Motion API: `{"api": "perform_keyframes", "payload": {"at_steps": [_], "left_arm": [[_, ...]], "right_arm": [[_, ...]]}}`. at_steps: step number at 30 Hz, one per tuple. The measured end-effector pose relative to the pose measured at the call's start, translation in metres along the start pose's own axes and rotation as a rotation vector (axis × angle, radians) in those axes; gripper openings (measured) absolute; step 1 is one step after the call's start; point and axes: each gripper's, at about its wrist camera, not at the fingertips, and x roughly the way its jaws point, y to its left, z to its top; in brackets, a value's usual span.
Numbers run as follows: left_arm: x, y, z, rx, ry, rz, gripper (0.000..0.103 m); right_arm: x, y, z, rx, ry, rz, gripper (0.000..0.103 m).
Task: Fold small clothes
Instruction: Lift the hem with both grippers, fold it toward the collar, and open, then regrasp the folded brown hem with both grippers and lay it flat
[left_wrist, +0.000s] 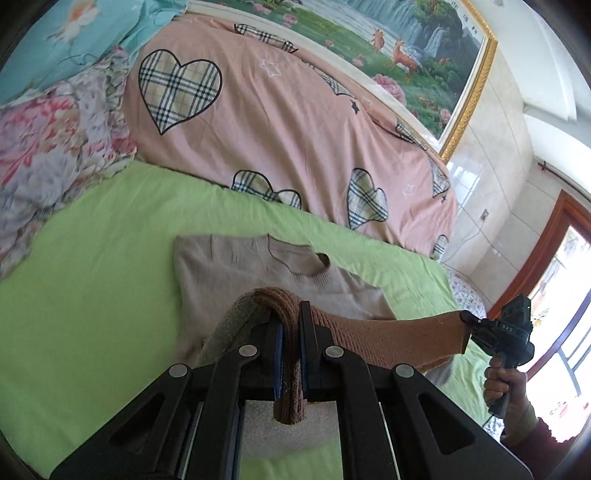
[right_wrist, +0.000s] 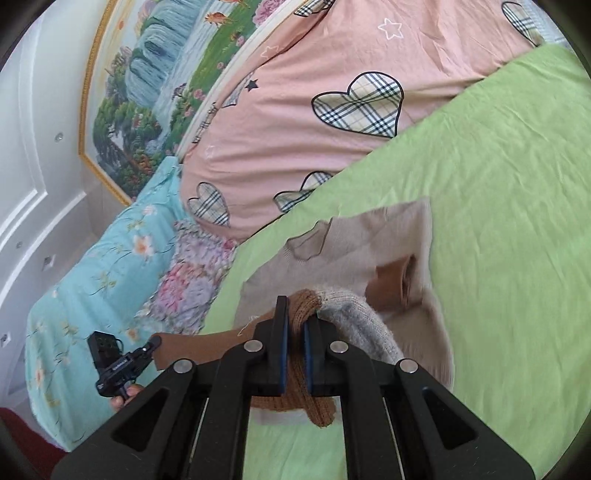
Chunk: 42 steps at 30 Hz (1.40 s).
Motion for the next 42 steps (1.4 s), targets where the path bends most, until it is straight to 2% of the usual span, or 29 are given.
{"api": "perform_keyframes", "payload": {"at_steps": [3,8,13,18,23,24,25,28,30,31,33,34,35,36,38,40,42], "left_arm": [[0.038,0.010,0.021,-0.004,0.010,0.019,0.005],[0.098,0.036,0.035,-0.020,0.055,0.073,0.005],[0.155,0.065,0.028,-0.030,0.134,0.156,0.005],[0.193,0.088,0.018,-0.057,0.194,0.200,0.006],[0.203,0.088,0.013,-0.058,0.219,0.213,0.008],[0.200,0.087,0.012,-0.064,0.226,0.205,0.010],[0.195,0.085,0.011,-0.075,0.235,0.193,0.015],[0.170,0.075,0.004,-0.093,0.240,0.133,0.018],[0.151,0.057,-0.007,-0.084,0.235,0.072,0.024],[0.146,0.043,-0.015,-0.070,0.243,0.029,0.026],[0.148,0.015,-0.030,-0.028,0.278,-0.053,0.032],[0.154,0.005,-0.035,-0.009,0.303,-0.076,0.037],[0.161,-0.005,-0.039,0.015,0.330,-0.086,0.038],[0.174,-0.015,-0.043,0.054,0.360,-0.074,0.038],[0.191,-0.021,-0.044,0.102,0.383,-0.036,0.037],[0.212,-0.012,-0.038,0.110,0.409,0.004,0.036],[0.229,0.007,-0.024,0.109,0.416,0.051,0.028]], "right_arm": [[0.029,-0.010,0.025,0.016,-0.007,-0.030,0.008],[0.080,-0.036,0.053,0.043,0.018,-0.086,0.008],[0.129,-0.061,0.056,0.044,0.088,-0.197,0.008],[0.158,-0.083,0.050,0.043,0.131,-0.275,0.008],[0.166,-0.092,0.047,0.056,0.151,-0.309,0.008],[0.166,-0.092,0.046,0.062,0.157,-0.304,0.009],[0.164,-0.091,0.046,0.067,0.154,-0.301,0.009],[0.145,-0.079,0.045,0.060,0.125,-0.297,0.014],[0.126,-0.056,0.042,0.002,0.076,-0.297,0.017],[0.120,-0.040,0.038,-0.047,0.064,-0.263,0.019],[0.124,-0.006,0.021,-0.165,0.115,-0.156,0.020],[0.134,0.009,0.010,-0.221,0.179,-0.102,0.022],[0.152,0.026,-0.006,-0.287,0.286,-0.053,0.023],[0.166,0.034,-0.015,-0.322,0.353,-0.041,0.023],[0.191,0.041,-0.027,-0.378,0.438,-0.054,0.023],[0.215,0.030,-0.025,-0.365,0.492,-0.076,0.023],[0.235,0.010,-0.012,-0.336,0.505,-0.136,0.022]]}}
